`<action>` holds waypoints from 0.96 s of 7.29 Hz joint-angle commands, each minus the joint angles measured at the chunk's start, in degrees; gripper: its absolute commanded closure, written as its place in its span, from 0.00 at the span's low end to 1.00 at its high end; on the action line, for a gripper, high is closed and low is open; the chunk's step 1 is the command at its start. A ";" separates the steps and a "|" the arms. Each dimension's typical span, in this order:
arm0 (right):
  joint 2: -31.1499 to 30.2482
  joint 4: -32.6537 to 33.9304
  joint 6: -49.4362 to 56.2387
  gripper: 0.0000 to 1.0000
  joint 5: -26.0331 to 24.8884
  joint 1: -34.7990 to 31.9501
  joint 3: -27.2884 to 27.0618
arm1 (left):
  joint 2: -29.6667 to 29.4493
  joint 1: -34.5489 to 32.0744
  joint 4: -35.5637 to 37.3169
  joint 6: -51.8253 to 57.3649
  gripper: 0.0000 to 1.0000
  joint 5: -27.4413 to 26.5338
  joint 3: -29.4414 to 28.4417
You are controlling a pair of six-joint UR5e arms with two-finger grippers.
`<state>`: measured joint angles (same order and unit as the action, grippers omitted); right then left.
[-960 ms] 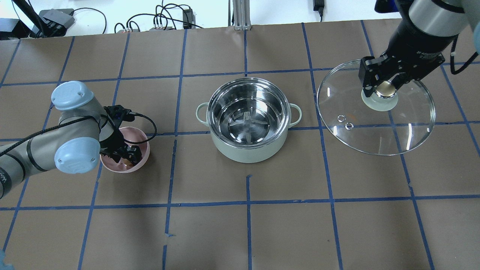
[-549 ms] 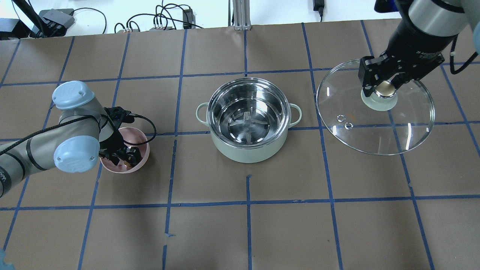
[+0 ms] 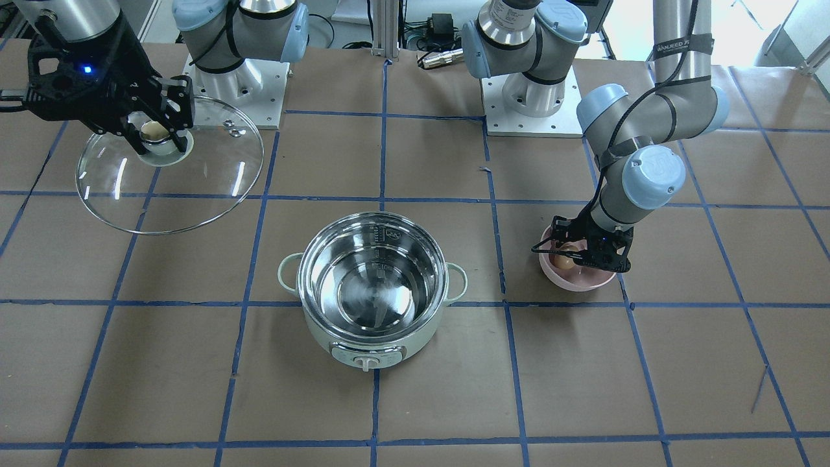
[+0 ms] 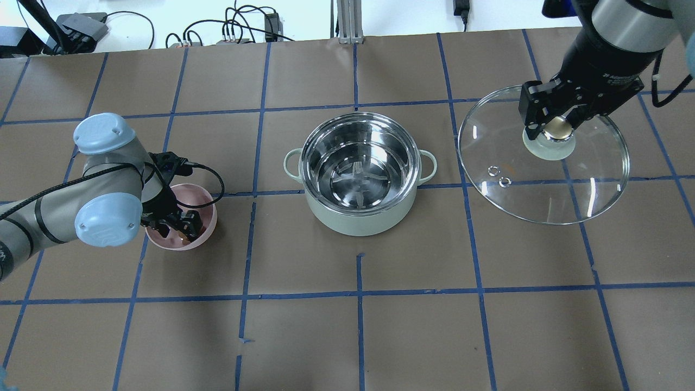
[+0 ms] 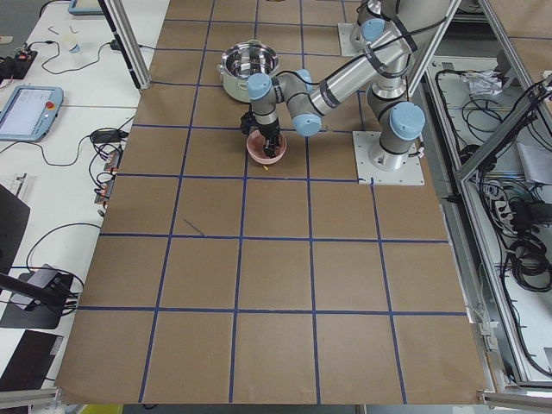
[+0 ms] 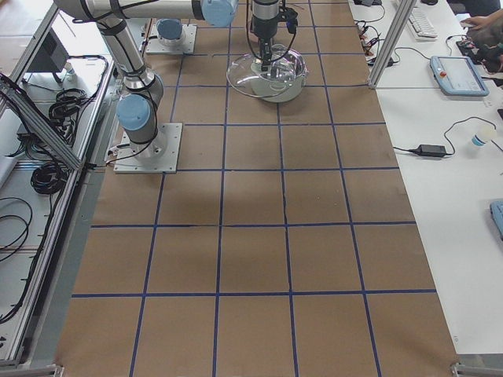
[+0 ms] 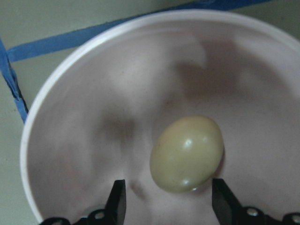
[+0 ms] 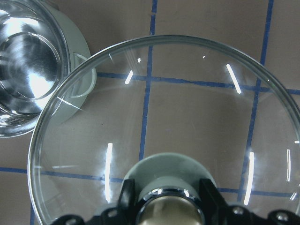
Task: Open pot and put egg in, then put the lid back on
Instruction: 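Close the left gripper on the beige egg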
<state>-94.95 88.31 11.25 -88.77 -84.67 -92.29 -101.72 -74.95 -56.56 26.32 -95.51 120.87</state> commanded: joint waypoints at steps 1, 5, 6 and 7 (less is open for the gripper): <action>0.03 -0.06 0.09 0.67 -0.09 0.03 0.00 | -0.31 -0.02 0.30 -0.39 0.37 0.50 -0.11; 0.03 0.02 0.00 0.67 0.00 -0.06 0.00 | -1.10 -0.02 4.44 -0.30 0.24 2.61 -0.11; 0.03 0.02 0.09 0.67 0.00 0.03 -0.09 | -1.28 -0.02 4.44 -0.39 0.22 2.78 -0.11; 0.03 0.02 0.00 0.67 0.00 -0.06 -0.09 | -1.72 -0.02 4.44 -0.39 0.26 2.70 -0.11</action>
<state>-94.92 88.33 11.30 -88.78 -84.68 -92.35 -103.01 -74.97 -52.18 25.95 -92.86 120.80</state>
